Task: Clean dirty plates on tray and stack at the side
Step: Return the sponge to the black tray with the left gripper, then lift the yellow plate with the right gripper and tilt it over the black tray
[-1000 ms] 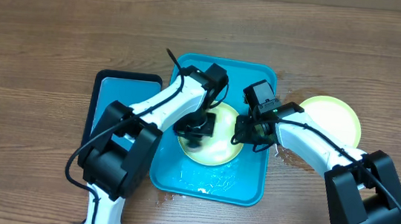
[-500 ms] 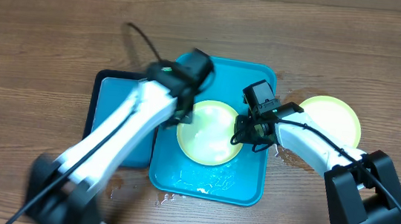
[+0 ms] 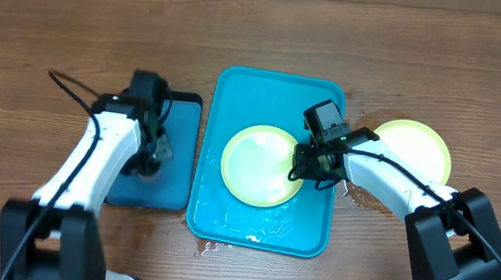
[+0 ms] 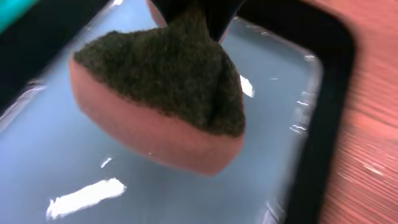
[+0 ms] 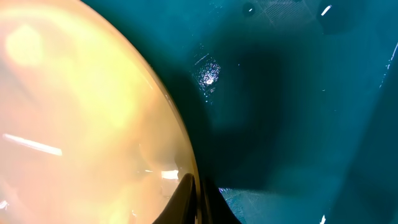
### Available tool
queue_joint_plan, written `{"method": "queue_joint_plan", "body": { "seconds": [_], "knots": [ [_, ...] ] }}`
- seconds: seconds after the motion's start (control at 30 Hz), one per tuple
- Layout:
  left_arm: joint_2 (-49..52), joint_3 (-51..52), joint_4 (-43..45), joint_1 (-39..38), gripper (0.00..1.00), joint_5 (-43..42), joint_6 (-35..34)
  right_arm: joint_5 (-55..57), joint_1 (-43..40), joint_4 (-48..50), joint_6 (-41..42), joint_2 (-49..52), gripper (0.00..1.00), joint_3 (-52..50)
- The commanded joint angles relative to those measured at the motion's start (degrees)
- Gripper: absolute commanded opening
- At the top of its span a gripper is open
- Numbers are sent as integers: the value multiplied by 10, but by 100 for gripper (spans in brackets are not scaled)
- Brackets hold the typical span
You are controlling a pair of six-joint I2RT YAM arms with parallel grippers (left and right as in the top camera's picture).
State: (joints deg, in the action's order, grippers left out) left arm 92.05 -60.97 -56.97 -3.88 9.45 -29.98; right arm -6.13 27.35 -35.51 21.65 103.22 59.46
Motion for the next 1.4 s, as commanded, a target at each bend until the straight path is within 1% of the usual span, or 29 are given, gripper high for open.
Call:
{"method": "queue_joint_plan", "body": {
  "seconds": [0.0, 0.03, 0.07, 0.1, 0.17, 0.23, 0.3, 0.37, 0.43, 0.47, 0.53, 0.63, 0.77, 0.87, 0.93, 1.13, 1.37],
  "knots": [
    [23, 10, 20, 11, 15, -68, 22, 30, -2, -4, -5, 11, 4, -6],
    [23, 6, 17, 11, 31, -71, 26, 30, -2, -4, -5, 11, 4, -6],
    [21, -2, 10, 12, 44, -76, 31, 30, -2, -7, -4, 10, 4, -4],
    [18, -11, -1, 13, 52, -76, 32, 30, -2, -17, -4, 9, 4, 1],
    [6, -41, -32, 15, 65, -73, 32, 30, -1, -50, -4, 3, 4, 21],
    [-13, -77, -67, 21, 69, -71, 32, 31, 2, -89, -4, -9, 4, 56],
    [-38, -118, -102, 29, 71, -72, 32, 37, 10, -125, -15, -26, 4, 98],
    [-65, -162, -134, 39, 76, -72, 34, 37, 23, -149, -51, -38, 4, 139],
    [-90, -207, -160, 49, 84, -72, 38, 51, 45, -167, -90, -45, 4, 187],
    [-101, -229, -172, 53, 90, -72, 40, 74, 62, -174, -104, -45, 4, 212],
    [-125, -278, -197, 58, 99, -74, 43, 130, 96, -170, -118, -45, 4, 247],
    [-159, -344, -232, 59, 100, -74, 48, 211, 157, -114, -133, -45, 4, 259],
    [-202, -403, -260, 58, 100, -74, 47, 283, 233, -17, -134, -30, 4, 259],
    [-233, -414, -262, 58, 100, -74, 48, 328, 269, 32, -134, -10, 4, 259],
    [-262, -414, -263, 58, 100, -74, 48, 393, 299, 67, -134, 9, 4, 259],
    [-301, -414, -263, 58, 100, -59, 69, 564, 364, 103, -134, 12, 4, 259],
    [-303, -414, -272, 58, 100, -48, 69, 727, 430, 108, -135, 12, 4, 259]
  ]
}}
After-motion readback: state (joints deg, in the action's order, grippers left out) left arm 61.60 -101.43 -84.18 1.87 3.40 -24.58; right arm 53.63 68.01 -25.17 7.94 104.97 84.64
